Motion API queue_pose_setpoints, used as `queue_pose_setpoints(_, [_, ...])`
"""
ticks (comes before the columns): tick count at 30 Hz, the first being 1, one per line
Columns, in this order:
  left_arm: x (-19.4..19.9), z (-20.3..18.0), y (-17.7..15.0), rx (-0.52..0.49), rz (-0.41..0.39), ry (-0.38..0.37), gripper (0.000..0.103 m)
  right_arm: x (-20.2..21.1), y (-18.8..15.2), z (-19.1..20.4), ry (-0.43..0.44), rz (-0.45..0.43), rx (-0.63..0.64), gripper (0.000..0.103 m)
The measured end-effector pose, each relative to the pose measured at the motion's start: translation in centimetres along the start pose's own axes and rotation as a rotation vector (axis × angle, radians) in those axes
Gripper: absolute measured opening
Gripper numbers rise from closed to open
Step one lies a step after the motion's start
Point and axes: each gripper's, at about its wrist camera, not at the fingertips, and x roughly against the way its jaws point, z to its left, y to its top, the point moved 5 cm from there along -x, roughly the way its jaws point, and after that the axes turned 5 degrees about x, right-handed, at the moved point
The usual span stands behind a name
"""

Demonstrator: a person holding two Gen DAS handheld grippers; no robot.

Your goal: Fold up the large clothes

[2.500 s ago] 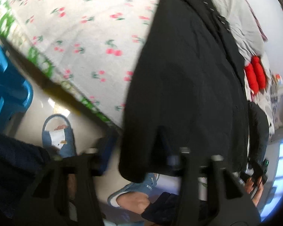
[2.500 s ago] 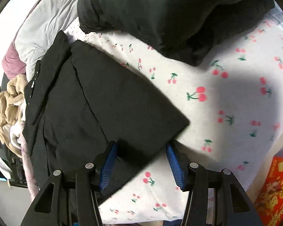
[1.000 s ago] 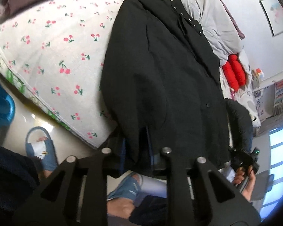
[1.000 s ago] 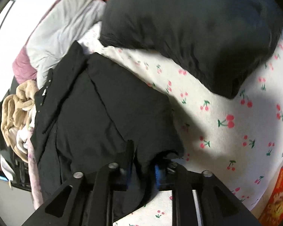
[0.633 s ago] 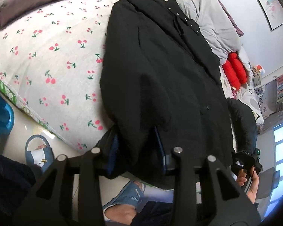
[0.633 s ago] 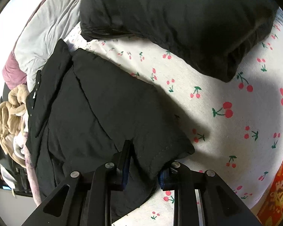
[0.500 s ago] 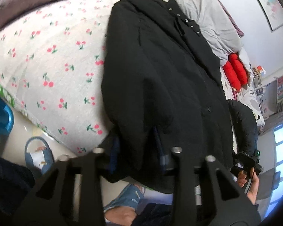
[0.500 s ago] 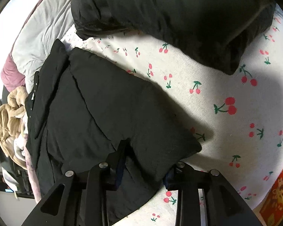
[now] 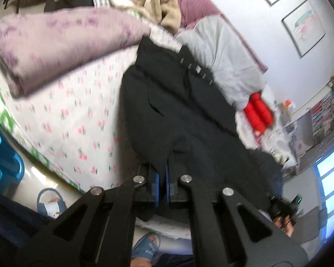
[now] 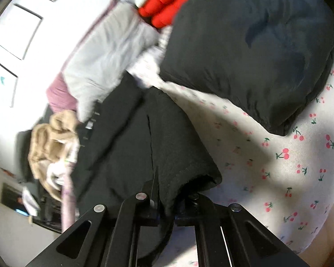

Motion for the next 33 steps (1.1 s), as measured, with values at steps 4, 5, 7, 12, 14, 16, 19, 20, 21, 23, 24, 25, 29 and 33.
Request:
queue_pose_setpoints(4, [3.9, 0.0, 2.9, 0.018, -0.063, -0.021, 0.005, 3.2, -1.1, 1.4, 0.09, -0.032, 0.014, 0.006])
queue_pose_setpoints(5, [4.8, 0.0, 3.4, 0.025, -0.074, -0.026, 0.005, 4.3, -1.3, 2.0, 0.114, -0.045, 0.022, 0.006])
queue_pose_setpoints(7, [7.0, 0.2, 4.4, 0.052, -0.093, -0.051, 0.005, 7.2, -1.8, 3.4, 0.167, -0.077, 0.047, 0.006])
queue_pose_setpoints(12, [11.8, 0.3, 4.7, 0.083, -0.118, -0.082, 0.005, 13.7, -2.9, 5.6, 0.241, -0.138, 0.106, 0.006])
queue_pose_setpoints(14, [12.3, 0.7, 4.0, 0.095, -0.1, -0.07, 0.005, 15.0, -3.5, 5.9, 0.24, -0.134, 0.113, 0.006])
queue_pose_setpoints(16, [12.6, 1.4, 4.0, 0.124, -0.065, -0.083, 0.005, 15.7, -4.2, 5.9, 0.249, -0.129, 0.111, 0.006])
queue_pose_setpoints(19, [12.8, 1.4, 4.2, 0.127, -0.049, -0.076, 0.005, 16.8, -5.2, 6.7, 0.291, -0.142, 0.121, 0.006])
queue_pose_setpoints(20, [12.7, 1.1, 4.6, 0.125, -0.051, -0.073, 0.005, 16.9, -5.2, 7.2, 0.299, -0.146, 0.126, 0.006])
queue_pose_setpoints(21, [12.3, 0.7, 5.5, 0.127, -0.054, -0.071, 0.005, 16.7, -4.9, 7.7, 0.304, -0.149, 0.134, 0.006])
queue_pose_setpoints(23, [11.4, 0.3, 7.1, 0.141, -0.057, -0.059, 0.005, 15.7, -3.6, 8.8, 0.311, -0.154, 0.135, 0.006])
queue_pose_setpoints(24, [10.6, 0.0, 8.0, 0.148, -0.058, -0.05, 0.005, 14.9, -2.7, 9.2, 0.317, -0.151, 0.118, 0.007])
queue_pose_setpoints(25, [9.5, -0.3, 9.1, 0.158, -0.057, -0.038, 0.005, 13.8, -1.6, 9.7, 0.328, -0.147, 0.099, 0.007])
queue_pose_setpoints(29, [4.4, -1.7, 13.3, 0.187, -0.007, 0.01, 0.005, 8.6, 2.6, 11.3, 0.352, -0.142, 0.03, 0.008])
queue_pose_setpoints(33, [-1.3, -2.5, 17.1, 0.208, 0.049, 0.068, 0.006, 1.2, 6.7, 12.6, 0.277, -0.116, -0.009, 0.011])
